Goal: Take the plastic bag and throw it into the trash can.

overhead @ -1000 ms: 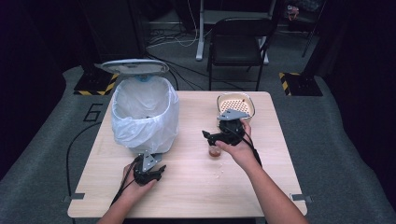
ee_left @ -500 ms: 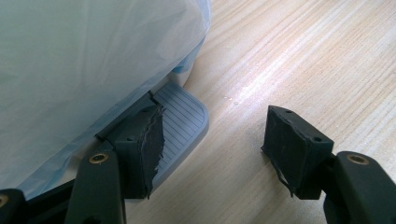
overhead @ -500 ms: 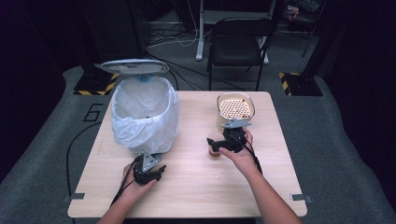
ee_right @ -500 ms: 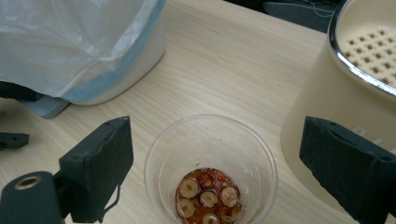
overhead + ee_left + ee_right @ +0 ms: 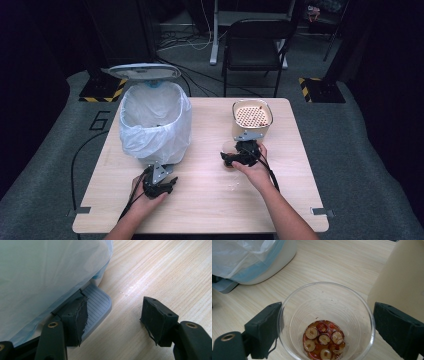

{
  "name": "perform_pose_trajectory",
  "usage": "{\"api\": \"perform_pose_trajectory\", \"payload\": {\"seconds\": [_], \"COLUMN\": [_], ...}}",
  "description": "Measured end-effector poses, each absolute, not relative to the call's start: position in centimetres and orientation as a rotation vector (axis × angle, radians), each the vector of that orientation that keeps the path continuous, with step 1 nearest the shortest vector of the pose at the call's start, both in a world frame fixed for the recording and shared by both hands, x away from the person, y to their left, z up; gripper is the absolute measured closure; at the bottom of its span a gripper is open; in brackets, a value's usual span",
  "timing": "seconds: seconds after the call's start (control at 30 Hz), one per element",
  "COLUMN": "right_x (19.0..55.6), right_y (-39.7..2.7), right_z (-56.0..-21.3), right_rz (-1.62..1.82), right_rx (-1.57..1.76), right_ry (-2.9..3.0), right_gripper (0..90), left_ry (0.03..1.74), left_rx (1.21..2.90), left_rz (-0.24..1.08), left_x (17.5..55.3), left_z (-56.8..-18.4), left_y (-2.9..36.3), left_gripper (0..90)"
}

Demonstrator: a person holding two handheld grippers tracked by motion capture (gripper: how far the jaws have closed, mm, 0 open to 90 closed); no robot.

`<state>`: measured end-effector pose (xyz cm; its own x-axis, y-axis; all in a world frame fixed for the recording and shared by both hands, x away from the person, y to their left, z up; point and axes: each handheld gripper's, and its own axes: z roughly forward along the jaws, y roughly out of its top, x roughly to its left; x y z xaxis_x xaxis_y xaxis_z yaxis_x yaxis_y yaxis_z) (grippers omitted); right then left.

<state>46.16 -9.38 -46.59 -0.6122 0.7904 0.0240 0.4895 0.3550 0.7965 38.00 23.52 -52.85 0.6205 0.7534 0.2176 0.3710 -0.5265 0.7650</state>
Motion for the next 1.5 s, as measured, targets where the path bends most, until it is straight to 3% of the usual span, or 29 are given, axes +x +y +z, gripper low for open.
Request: {"api": "perform_pose_trajectory", "payload": {"seconds": [0.3, 0.73, 1.0, 1.5], "right_x": [46.1, 46.1, 45.6, 44.7], "right_y": [-9.3, -9.0, -10.0, -16.1], "right_z": [-47.6, -48.2, -47.0, -46.4], "right_rz": [1.143, 1.116, 1.136, 1.084], "right_rx": [1.129, 1.110, 1.100, 1.203], "right_ry": [2.261, 2.282, 2.256, 2.152], "right_gripper": [14.9, 30.1, 31.3, 31.3], "left_ry": [0.878, 0.878, 0.878, 0.877], "left_rx": [2.149, 2.149, 2.149, 2.151], "left_rz": [0.709, 0.710, 0.711, 0.712], "left_x": [38.0, 38.0, 38.0, 38.0], "left_z": [-52.9, -52.9, -52.9, -52.9], "left_y": [23.5, 23.5, 23.5, 23.5], "left_gripper": [37.7, 37.7, 37.7, 37.7]}}
